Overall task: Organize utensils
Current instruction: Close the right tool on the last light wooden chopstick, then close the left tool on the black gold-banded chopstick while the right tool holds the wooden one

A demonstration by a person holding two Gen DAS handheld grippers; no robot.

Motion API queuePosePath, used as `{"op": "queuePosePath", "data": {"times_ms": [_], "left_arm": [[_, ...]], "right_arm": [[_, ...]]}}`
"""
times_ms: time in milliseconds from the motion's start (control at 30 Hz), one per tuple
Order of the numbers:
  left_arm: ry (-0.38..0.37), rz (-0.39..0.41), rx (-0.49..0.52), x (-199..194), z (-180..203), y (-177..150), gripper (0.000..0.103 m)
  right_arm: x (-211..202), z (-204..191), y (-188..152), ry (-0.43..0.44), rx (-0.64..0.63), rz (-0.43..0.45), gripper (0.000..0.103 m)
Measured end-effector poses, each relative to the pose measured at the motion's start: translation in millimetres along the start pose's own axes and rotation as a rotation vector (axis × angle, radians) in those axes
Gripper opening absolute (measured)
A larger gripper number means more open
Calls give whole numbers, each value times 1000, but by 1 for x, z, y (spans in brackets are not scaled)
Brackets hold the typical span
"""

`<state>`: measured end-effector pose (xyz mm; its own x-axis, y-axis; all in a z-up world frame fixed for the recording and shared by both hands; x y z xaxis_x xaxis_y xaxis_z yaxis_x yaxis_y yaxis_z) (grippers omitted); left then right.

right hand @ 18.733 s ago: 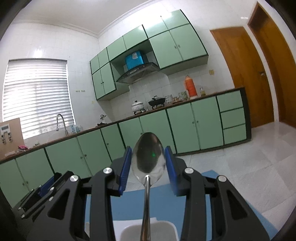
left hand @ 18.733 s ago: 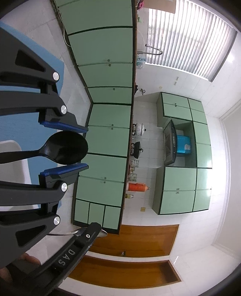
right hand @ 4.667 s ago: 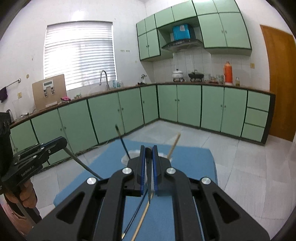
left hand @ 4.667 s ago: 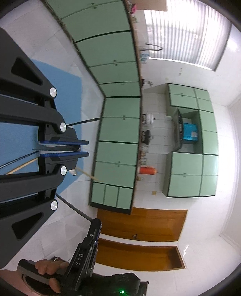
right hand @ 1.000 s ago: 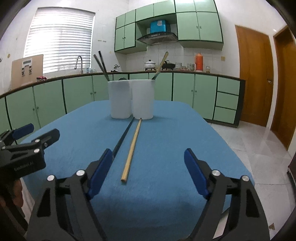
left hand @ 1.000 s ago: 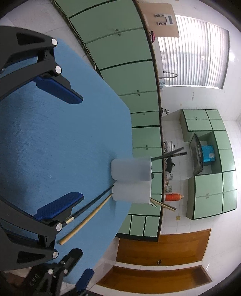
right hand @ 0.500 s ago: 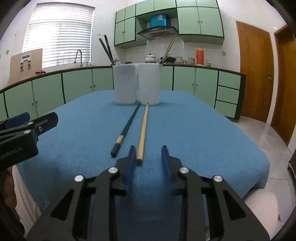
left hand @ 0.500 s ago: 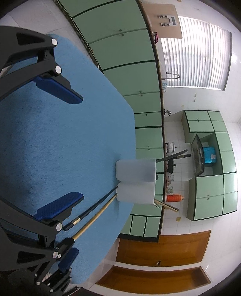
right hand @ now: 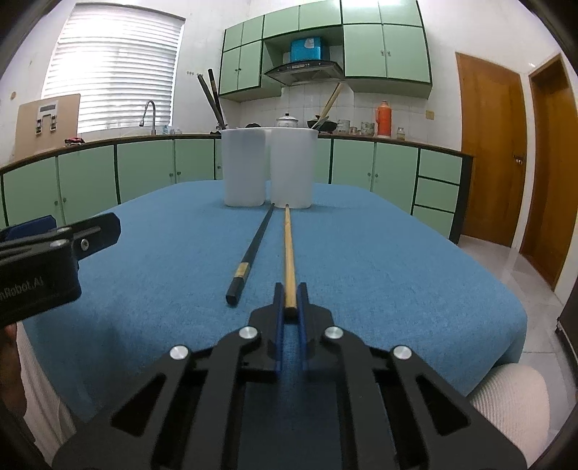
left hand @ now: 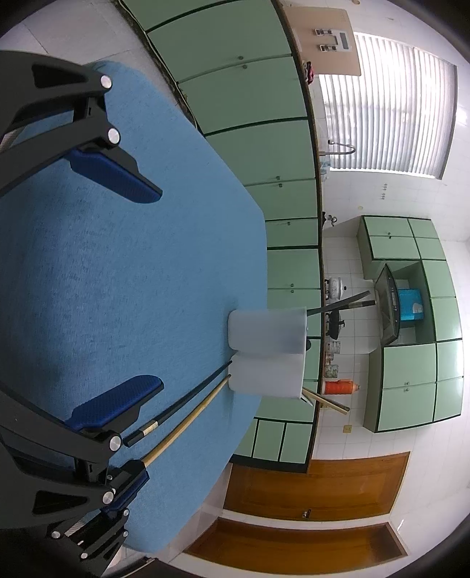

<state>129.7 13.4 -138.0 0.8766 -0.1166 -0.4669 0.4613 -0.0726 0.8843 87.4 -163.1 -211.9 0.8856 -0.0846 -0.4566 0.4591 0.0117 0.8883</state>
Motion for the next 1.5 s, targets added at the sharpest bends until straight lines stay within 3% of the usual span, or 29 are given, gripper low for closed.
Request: {"op": "queuePosePath", "data": {"times_ms": [200,367,533,700,1033,1200,1500], "left_arm": [[-17,-4,-1,-2,8,0,94],[-94,-36,12,1,38,-5,93],[-149,-69,49,10,75,-10,75],[-155,-104,58,22,95,-16,56],[-141,-123,52,31,118,-25,37],[-133,-118,49,30,126,-26,12],[-95,-125,33,28,124,-23,9]], "right_arm": [[-8,20,3,-40,65,8,6],[-19,47,5,-63,140,16,6],[-25,70,5,-81,179,20,6],[-29,87,3,-86,204,27,6],[-37,101,0,-68,217,51,6],[-45,109,-4,-63,232,64,6],[-50,106,-4,-62,222,75,6]]}}
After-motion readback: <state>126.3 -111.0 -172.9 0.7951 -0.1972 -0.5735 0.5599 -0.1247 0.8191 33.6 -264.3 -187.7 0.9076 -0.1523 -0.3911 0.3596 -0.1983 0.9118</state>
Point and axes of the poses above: each gripper's, at about its wrist camera, not at the fingertips, and x roughly the way its jaws point, z to its right, y to its top, the point moved 7 cm from there along x, roughly the way its jaws point, and after that the axes turned 5 degrees about -z, right-handed, at the moved point
